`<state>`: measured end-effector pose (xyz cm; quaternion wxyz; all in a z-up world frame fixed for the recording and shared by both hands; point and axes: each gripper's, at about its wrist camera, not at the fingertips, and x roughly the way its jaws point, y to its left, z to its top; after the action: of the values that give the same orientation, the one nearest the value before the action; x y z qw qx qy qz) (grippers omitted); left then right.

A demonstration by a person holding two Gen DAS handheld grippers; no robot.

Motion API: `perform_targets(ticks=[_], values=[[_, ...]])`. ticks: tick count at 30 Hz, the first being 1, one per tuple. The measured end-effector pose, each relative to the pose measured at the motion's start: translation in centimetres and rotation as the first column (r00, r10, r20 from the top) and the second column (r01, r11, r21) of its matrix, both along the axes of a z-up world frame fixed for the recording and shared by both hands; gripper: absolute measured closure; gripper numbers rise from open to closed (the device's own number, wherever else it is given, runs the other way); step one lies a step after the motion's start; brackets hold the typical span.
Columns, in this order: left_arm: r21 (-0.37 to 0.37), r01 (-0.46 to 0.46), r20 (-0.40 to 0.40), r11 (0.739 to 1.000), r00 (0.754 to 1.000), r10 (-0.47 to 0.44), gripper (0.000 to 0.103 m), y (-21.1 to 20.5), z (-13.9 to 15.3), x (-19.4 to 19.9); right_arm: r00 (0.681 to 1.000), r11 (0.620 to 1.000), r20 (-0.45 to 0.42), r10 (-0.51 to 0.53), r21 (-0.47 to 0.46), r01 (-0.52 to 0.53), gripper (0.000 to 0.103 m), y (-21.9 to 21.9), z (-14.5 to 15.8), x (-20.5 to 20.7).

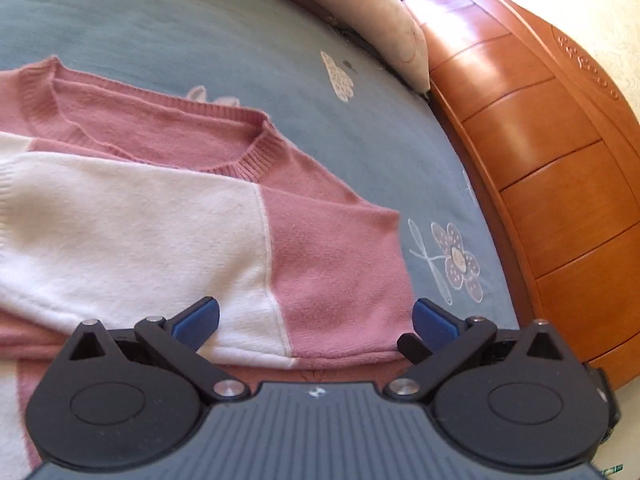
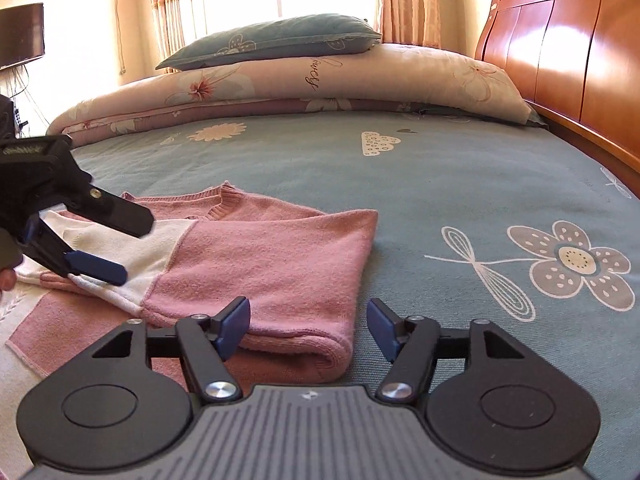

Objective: Fold clothes
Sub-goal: 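Open the right gripper and pull it back from the folded side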

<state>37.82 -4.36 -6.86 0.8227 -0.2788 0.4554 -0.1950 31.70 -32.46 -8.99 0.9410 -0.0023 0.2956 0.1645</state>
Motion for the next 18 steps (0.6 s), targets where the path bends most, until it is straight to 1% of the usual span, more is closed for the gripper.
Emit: perform_targets(ticks=[1, 3, 4, 6, 8, 10, 12, 14, 16, 17, 18], values=[[-0.004, -0.018, 0.02, 1.0, 1.0, 0.018, 0.001, 0.6, 0.3, -0.4, 1.0, 1.0, 0.001, 0.002, -0.001, -0.002, 0.033, 0.0, 0.0, -0.1], [0.0, -0.051, 0.003, 0.999, 0.999, 0.051, 0.001, 1.8, 0.0, -0.9, 1.0, 1.0, 0.003, -0.001, -0.001, 0.001, 0.033, 0.1, 0.1, -0.1], [0.01, -0.058, -0.027, 0.998, 0.998, 0.058, 0.001, 2.2, -0.5, -0.9, 1.0, 1.0, 0.001, -0.001, 0.003, 0.001, 0.033, 0.1, 0.1, 0.0], [0.002, -0.062, -0.035, 0.998, 0.997, 0.062, 0.001, 3.0, -0.9, -1.2, 1.0, 1.0, -0.005, -0.003, 0.01, 0.003, 0.032, 0.0, 0.1, 0.1], [0.019, -0.098, -0.018, 0.995, 0.995, 0.098, 0.001, 3.9, 0.1, -1.6, 1.0, 1.0, -0.007, -0.006, 0.013, 0.006, 0.031, 0.0, 0.1, 0.1], [0.04, -0.131, 0.054, 0.991, 0.99, 0.128, 0.001, 4.7, 1.2, -2.0, 1.0, 1.0, -0.003, -0.006, 0.012, 0.006, 0.031, 0.0, 0.2, 0.1], [0.052, -0.17, 0.048, 0.984, 0.985, 0.167, 0.001, 5.9, 0.9, -1.8, 1.0, 1.0, 0.0, -0.006, 0.012, 0.006, 0.03, 0.0, 0.2, 0.0], [0.092, -0.219, -0.008, 0.971, 0.975, 0.22, 0.001, 7.1, -0.2, -1.4, 1.0, 1.0, 0.0, -0.008, 0.015, 0.008, 0.03, 0.0, 0.2, 0.0], [0.093, -0.242, -0.004, 0.966, 0.97, 0.244, 0.001, 8.2, -0.9, -1.8, 1.0, 1.0, 0.0, -0.009, 0.018, 0.009, 0.03, -0.1, 0.3, 0.0], [0.078, -0.252, -0.004, 0.964, 0.967, 0.253, 0.001, 8.7, -0.7, -2.1, 1.0, 1.0, 0.001, -0.01, 0.02, 0.01, 0.029, -0.1, 0.3, 0.0], [0.08, -0.272, 0.005, 0.959, 0.962, 0.273, 0.001, 9.0, -0.2, -2.1, 1.0, 1.0, 0.003, -0.01, 0.022, 0.01, 0.028, -0.2, 0.4, 0.0]])
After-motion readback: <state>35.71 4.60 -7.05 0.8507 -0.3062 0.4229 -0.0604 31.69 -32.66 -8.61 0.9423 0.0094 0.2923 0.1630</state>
